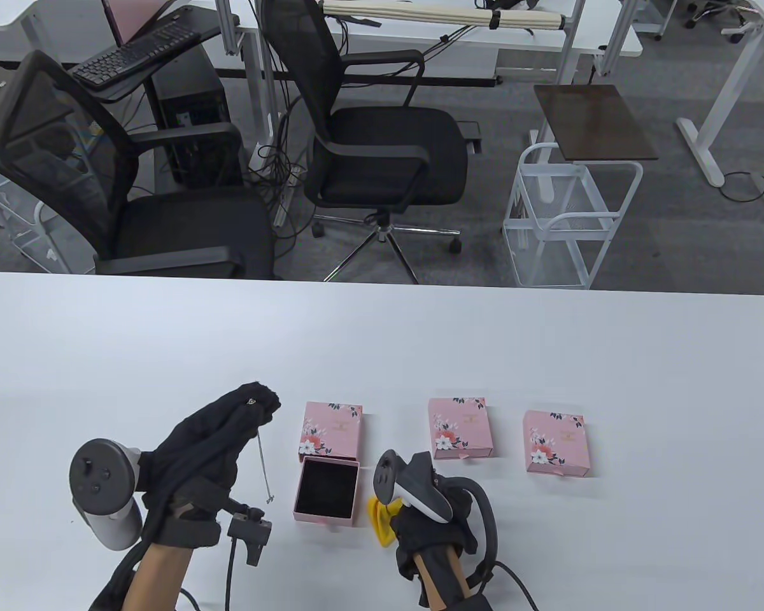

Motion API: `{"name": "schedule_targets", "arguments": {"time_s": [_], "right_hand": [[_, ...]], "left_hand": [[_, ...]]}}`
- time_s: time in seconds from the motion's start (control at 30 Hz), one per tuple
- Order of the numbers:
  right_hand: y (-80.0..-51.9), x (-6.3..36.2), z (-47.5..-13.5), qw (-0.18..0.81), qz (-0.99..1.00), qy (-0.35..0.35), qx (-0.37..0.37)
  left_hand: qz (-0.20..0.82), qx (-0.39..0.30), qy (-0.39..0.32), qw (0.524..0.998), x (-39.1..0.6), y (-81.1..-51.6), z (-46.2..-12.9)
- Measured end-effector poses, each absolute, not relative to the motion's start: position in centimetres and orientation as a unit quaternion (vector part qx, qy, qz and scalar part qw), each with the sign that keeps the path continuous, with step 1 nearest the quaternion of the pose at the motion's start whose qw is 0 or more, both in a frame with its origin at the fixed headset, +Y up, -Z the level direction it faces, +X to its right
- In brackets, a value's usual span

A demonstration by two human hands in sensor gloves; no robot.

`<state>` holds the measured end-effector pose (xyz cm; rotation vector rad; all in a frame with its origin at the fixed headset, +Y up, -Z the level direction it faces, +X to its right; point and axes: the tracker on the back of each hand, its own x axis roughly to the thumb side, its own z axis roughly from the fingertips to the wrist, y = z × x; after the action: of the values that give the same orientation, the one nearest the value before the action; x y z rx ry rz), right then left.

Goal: Dust necklace

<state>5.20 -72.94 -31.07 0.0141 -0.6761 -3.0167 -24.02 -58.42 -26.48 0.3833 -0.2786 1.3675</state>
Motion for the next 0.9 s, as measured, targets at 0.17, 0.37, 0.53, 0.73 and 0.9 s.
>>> {"name": "schedule_targets", "arguments": {"time_s": [0.17,0.37,0.53,0.73,0.9], "right_hand": [[-70.2,6.4,-30.4,-0.03,-0.985,-0.168,-0.009],[-65.5,5.2,-28.8,-0.204,-0.971,-0.03,-0.125],[-61.8,1.5,-28.1,-0.34,-0.911,-0.01,-0.234],[-61.4,-1.9,-28.7,-0.362,-0.894,-0.003,-0.264],[-62.7,-2.0,-29.6,-0.382,-0.885,-0.004,-0.265]], "left_hand": [[0.623,0.173,-0.13,0.751,-23.8,-58.5,-26.5],[0.626,0.151,-0.136,0.753,-23.3,-59.1,-27.0],[0.623,0.144,-0.14,0.756,-22.8,-59.3,-27.1],[0.621,0.145,-0.145,0.756,-22.6,-59.3,-27.0],[0.622,0.149,-0.141,0.755,-22.8,-59.3,-27.0]]}}
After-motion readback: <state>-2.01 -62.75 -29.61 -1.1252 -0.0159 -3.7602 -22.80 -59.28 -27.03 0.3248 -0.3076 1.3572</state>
